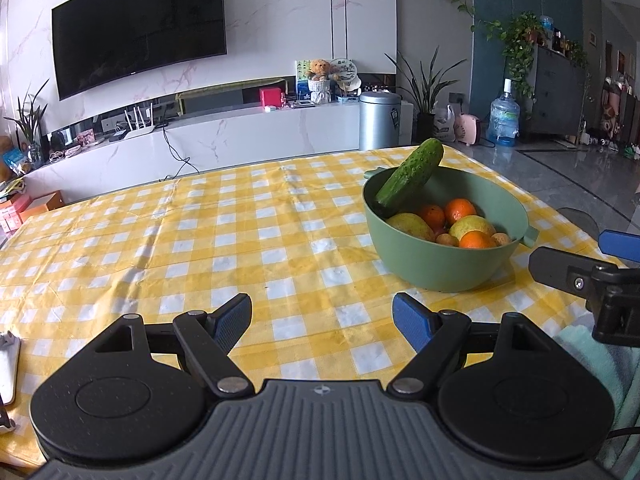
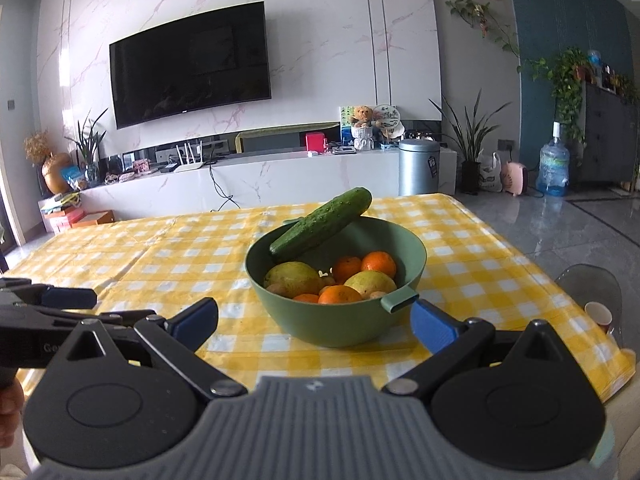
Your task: Organize fruits
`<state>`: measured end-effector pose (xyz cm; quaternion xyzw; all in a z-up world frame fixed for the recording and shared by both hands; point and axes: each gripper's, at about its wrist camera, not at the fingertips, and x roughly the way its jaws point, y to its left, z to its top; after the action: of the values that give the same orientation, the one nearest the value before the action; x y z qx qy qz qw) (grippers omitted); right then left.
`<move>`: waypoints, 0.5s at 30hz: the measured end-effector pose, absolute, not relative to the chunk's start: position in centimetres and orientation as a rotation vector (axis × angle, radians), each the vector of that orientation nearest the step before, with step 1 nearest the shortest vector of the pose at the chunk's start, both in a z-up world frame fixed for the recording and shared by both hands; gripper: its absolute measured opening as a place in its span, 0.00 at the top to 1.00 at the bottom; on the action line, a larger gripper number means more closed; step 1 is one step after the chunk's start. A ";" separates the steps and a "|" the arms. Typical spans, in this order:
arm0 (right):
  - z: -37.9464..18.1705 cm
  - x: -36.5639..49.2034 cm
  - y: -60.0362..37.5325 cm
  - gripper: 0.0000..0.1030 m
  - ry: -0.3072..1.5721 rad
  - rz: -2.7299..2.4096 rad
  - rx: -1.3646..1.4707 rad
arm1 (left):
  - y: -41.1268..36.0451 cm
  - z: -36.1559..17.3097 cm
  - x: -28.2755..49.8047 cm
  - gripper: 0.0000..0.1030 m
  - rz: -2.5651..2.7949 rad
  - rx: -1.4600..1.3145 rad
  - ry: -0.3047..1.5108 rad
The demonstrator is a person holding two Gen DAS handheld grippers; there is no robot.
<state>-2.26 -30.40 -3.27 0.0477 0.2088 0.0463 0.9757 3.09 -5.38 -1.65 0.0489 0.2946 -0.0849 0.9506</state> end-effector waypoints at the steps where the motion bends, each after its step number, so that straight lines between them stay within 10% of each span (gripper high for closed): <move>1: -3.3 -2.3 -30.4 0.04 0.421 0.094 0.098 | -5.4 -1.6 3.1 0.09 -0.172 0.099 0.600; 15: -3.4 -2.5 -30.4 0.04 0.419 0.095 0.098 | -5.4 -1.4 3.1 0.09 -0.176 0.100 0.599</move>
<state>-2.48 -30.36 -3.43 0.0487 0.2079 0.0471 0.9758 3.07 -5.37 -1.37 0.0494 0.2946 -0.0866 0.9504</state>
